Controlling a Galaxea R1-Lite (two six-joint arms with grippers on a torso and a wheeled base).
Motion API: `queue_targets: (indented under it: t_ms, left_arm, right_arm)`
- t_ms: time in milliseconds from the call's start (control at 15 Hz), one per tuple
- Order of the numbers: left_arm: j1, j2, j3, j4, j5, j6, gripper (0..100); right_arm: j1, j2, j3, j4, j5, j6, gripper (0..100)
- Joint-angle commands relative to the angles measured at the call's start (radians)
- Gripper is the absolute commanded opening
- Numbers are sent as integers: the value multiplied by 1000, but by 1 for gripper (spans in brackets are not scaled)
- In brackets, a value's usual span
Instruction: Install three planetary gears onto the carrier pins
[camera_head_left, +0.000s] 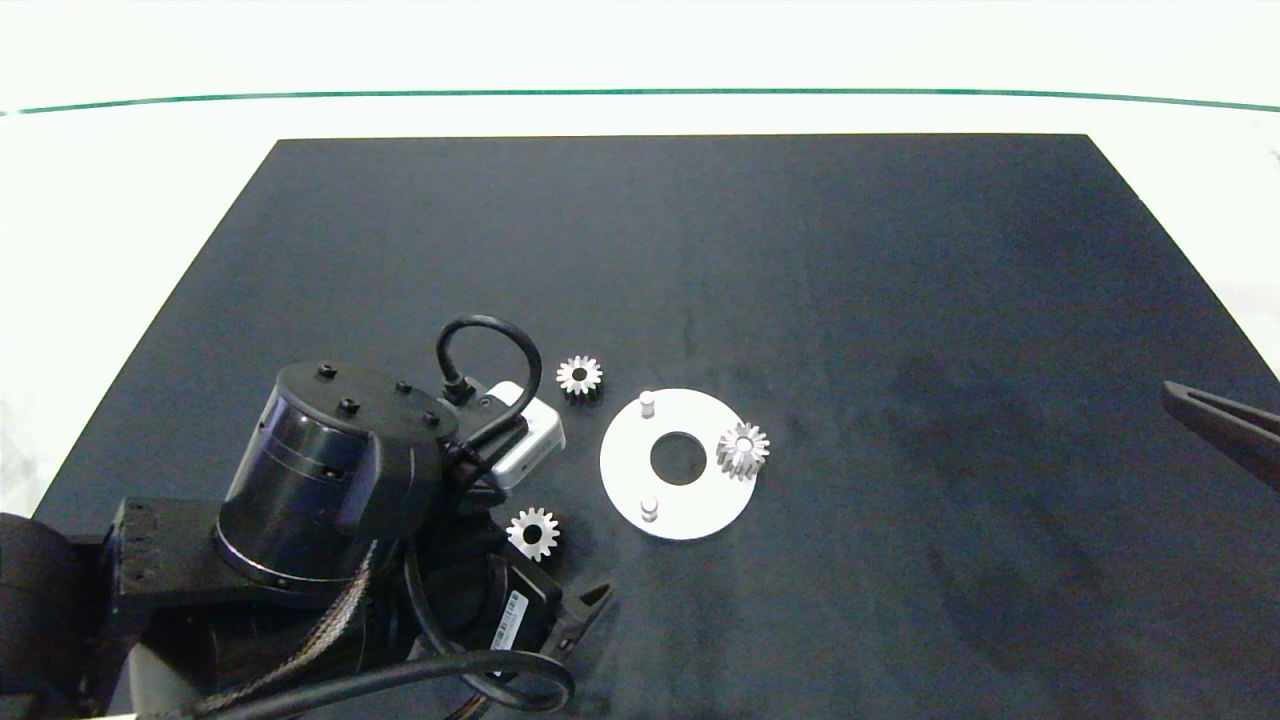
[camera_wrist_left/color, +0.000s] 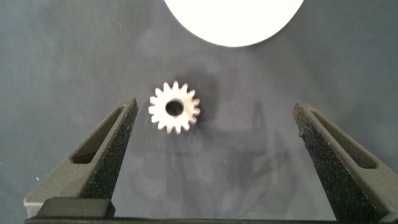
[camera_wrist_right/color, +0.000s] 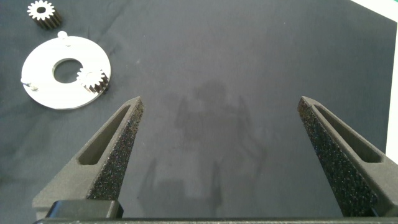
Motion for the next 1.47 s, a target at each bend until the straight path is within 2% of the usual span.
queue_targets:
  t_ms: [67, 267, 467, 933, 1467]
  left_arm:
    - [10, 26, 34, -50, 4, 4, 100]
    - [83, 27, 73, -106, 4, 98, 100]
    - [111, 58, 122, -205, 4, 144, 100]
    - [108, 67, 115, -216, 1, 139, 100]
    - [108, 95, 127, -222, -3, 116, 100]
  right_arm:
    - [2, 4, -1, -5, -3, -2, 100]
    - [2, -1, -1, -5, -3, -2, 100]
    - [2, -5, -1, -5, -3, -2, 100]
    - [2, -13, 1, -5, -1, -2, 100]
    - [2, -7, 2, -5, -1, -2, 100]
